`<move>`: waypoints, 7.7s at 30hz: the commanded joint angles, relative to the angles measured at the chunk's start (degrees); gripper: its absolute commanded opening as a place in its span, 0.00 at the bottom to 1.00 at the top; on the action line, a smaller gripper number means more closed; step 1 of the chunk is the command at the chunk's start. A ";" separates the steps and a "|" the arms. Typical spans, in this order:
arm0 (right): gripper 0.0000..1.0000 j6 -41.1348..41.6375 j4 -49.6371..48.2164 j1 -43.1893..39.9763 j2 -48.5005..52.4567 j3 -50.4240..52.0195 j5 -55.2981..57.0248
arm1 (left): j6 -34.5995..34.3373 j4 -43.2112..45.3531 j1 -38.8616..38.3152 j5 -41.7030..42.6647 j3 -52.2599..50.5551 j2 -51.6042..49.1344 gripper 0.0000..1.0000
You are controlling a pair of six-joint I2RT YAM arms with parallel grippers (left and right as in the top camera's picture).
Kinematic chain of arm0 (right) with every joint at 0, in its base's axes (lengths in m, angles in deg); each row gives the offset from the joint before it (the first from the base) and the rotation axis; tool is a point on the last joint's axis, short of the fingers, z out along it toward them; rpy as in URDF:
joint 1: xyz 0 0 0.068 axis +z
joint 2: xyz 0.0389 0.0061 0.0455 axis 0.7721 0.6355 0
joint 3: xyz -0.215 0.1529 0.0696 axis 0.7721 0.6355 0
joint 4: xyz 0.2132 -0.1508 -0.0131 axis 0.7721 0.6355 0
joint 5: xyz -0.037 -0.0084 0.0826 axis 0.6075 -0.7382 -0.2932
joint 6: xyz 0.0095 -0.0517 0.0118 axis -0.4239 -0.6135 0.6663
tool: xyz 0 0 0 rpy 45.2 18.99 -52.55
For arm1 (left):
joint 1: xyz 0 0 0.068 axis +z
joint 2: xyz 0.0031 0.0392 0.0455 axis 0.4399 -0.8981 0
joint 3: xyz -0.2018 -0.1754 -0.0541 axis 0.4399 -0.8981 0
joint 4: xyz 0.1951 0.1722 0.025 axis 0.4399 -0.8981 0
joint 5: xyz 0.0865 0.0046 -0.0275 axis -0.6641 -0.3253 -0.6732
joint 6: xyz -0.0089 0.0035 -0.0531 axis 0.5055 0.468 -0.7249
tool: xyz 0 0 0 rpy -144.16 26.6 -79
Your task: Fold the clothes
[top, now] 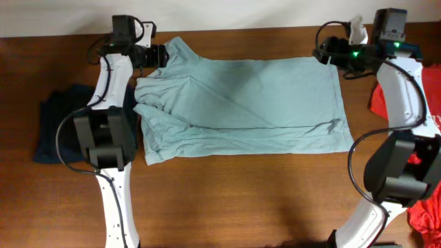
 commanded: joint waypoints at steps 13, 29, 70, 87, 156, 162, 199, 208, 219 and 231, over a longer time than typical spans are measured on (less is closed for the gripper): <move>0.79 -0.76 10.32 -3.82 1.40 -2.03 4.09 | 0.70 -19.50 1.07 -1.70 12.90 5.79 0.73; 0.79 -3.39 41.16 -9.11 -5.29 -2.01 3.02 | -8.68 -59.32 -0.66 -0.74 13.86 17.35 0.64; 0.92 9.25 12.00 -9.09 -24.00 41.62 8.57 | -37.79 -0.87 -1.55 -9.49 -87.30 63.89 0.83; 0.93 9.20 11.69 -9.09 -22.91 41.68 9.29 | -37.97 10.49 -1.53 -13.64 -87.23 53.29 0.27; 0.04 22.93 11.67 -9.14 -28.72 48.43 37.48 | -35.47 -26.58 2.47 -15.89 -78.07 80.87 0.00; 0.04 22.67 8.44 -9.14 -28.74 44.89 31.43 | -32.74 -20.35 2.45 -15.98 -72.78 80.87 0.00; 0.63 18.12 24.59 -9.09 -28.72 43.06 33.03 | -31.43 -35.69 2.40 -18.56 -69.46 80.54 0.38; 0.75 14.53 15.76 -9.09 -28.72 43.01 24.72 | -21.99 -25.22 2.38 -14.23 -69.46 80.52 0.46; 0.73 4.11 11.41 -7.39 -28.63 30.73 6.86 | -6.23 -12.79 2.38 0.50 -57.70 68.57 0.56; 0.83 3.98 6.23 -6.80 -18.97 16.41 6.91 | 7.15 -11.26 -1.09 0.50 -22.67 30.08 0.81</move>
